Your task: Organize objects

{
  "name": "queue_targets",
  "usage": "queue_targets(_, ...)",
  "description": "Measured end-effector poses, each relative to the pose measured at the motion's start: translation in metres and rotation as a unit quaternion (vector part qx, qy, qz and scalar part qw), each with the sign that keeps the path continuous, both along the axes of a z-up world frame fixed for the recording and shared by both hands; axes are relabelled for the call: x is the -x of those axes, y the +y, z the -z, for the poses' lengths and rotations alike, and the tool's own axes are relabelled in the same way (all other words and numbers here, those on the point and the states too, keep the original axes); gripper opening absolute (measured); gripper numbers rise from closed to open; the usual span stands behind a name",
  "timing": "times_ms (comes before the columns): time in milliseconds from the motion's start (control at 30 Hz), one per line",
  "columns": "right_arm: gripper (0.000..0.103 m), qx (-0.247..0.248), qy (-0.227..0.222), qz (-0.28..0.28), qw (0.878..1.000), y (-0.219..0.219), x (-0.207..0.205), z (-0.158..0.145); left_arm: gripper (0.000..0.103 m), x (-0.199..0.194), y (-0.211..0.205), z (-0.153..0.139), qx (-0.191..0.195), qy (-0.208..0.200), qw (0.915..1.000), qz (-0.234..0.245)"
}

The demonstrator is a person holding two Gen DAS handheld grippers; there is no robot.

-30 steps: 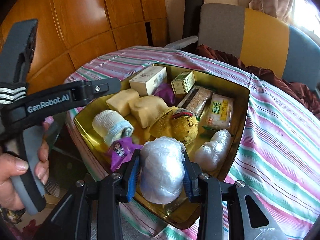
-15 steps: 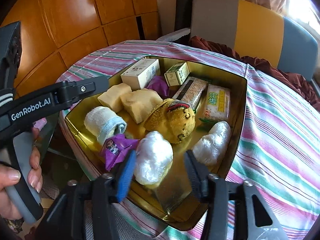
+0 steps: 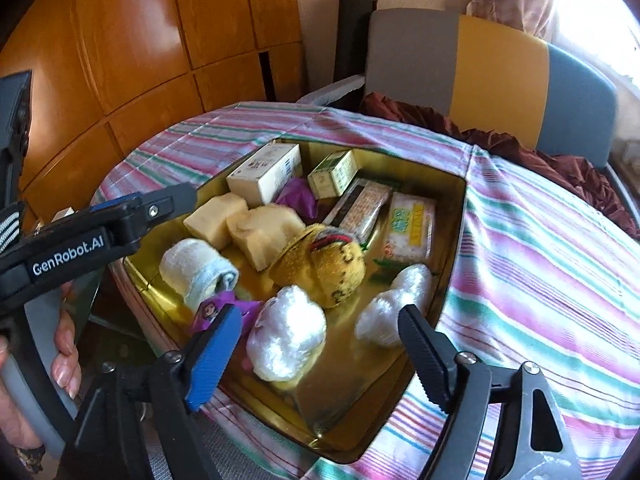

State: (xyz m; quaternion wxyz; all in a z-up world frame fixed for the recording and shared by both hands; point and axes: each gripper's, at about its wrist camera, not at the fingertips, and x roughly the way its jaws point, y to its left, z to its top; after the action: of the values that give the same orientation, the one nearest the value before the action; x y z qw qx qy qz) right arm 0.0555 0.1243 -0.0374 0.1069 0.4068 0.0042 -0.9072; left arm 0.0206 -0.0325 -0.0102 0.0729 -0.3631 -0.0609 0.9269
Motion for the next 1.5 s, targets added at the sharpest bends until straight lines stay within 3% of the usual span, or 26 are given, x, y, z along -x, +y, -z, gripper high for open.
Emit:
queue_targets(167,0.102,-0.001,0.037,0.030,0.999,0.010,0.000,-0.017,0.073,-0.001,0.000,-0.006,0.035,0.007,0.9991,-0.022)
queue_targets(300,0.103,-0.015,0.060,0.055,0.997,0.011,0.004,-0.031,0.073,0.004,-0.002,-0.009,0.056,-0.008,0.9977,-0.036)
queue_targets(467,0.103,0.029,0.064,0.057,0.996,0.017,0.010,-0.039,0.073,0.001,-0.007,-0.017,0.055,-0.002,0.9973,-0.048)
queue_targets(633,0.103,-0.035,0.092,0.029,0.995,-0.003,0.010,-0.044,0.073,-0.001,-0.004,-0.023,0.087,0.006,0.9941,-0.065)
queue_targets(700,0.103,-0.039,0.087,0.037,0.995,-0.006,0.011,-0.044,0.073,0.000,-0.002,-0.022,0.102,0.000,0.9923,-0.071)
queue_targets(867,0.103,-0.054,0.060,0.146,0.986,-0.005,0.021,-0.047,0.073,0.000,0.001,-0.019,0.117,-0.020,0.9907,-0.066)
queue_targets(1100,0.103,-0.072,0.050,0.152,0.984,-0.012,0.028,-0.052,0.073,0.000,-0.007,-0.018,0.102,-0.036,0.9913,-0.075)
queue_targets(1233,0.103,-0.041,0.025,0.172,0.984,-0.011,0.031,-0.050,0.073,0.002,-0.008,-0.017,0.107,-0.042,0.9905,-0.075)
queue_targets(1500,0.103,-0.073,0.012,0.189,0.979,-0.022,0.032,-0.048,0.073,-0.001,-0.003,-0.017,0.115,-0.045,0.9905,-0.061)
